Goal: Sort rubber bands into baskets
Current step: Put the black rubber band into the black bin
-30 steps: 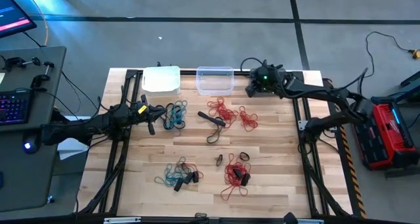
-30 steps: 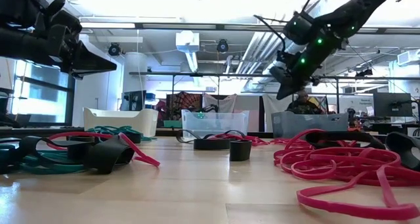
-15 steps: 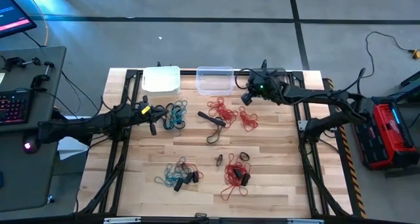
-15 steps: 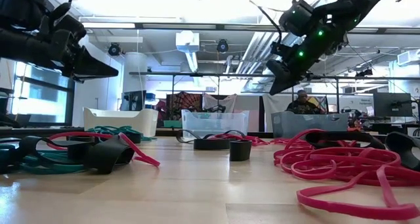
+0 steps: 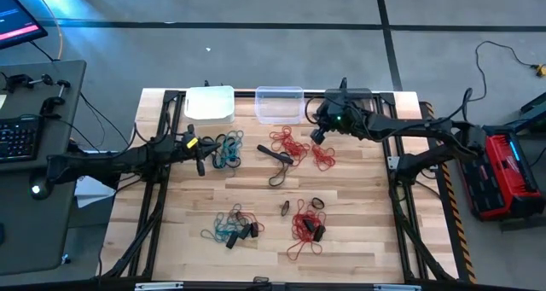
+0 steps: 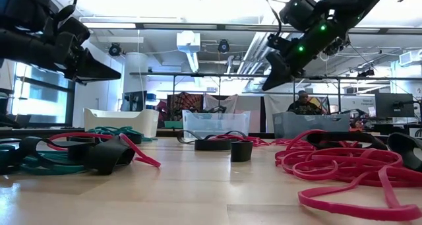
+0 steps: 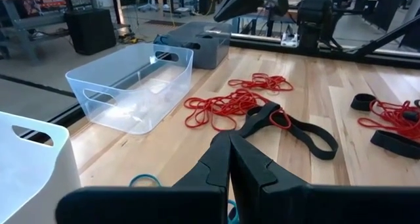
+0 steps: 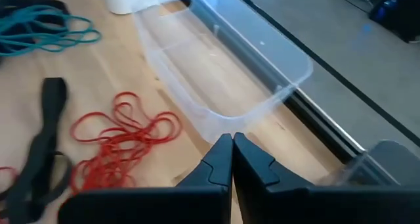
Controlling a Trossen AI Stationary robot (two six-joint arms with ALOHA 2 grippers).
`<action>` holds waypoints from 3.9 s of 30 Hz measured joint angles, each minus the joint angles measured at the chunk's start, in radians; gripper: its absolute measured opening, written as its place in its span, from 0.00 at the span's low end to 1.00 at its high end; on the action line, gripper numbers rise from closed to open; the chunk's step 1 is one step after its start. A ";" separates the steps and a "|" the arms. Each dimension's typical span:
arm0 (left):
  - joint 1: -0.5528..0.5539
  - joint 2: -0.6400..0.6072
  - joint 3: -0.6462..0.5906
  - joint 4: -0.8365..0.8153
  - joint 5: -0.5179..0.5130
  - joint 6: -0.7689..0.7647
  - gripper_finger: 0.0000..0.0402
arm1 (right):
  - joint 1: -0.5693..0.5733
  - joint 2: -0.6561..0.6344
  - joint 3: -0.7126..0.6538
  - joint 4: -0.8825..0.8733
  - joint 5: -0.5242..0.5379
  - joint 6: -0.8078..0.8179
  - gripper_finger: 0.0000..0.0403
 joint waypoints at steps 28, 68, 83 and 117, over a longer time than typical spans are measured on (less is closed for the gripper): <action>0.000 0.085 0.000 0.127 0.000 0.027 0.00 | 0.173 0.169 0.007 0.195 -0.050 0.057 0.00; 0.000 0.092 0.000 0.133 0.000 0.037 0.00 | 0.236 0.538 0.377 0.175 -0.130 0.112 0.40; 0.000 0.092 0.000 0.132 0.000 0.045 0.00 | 0.264 0.666 0.497 0.169 -0.130 0.085 0.40; 0.000 0.092 0.000 0.148 0.000 0.044 0.00 | 0.265 0.779 0.494 0.184 -0.070 0.157 0.49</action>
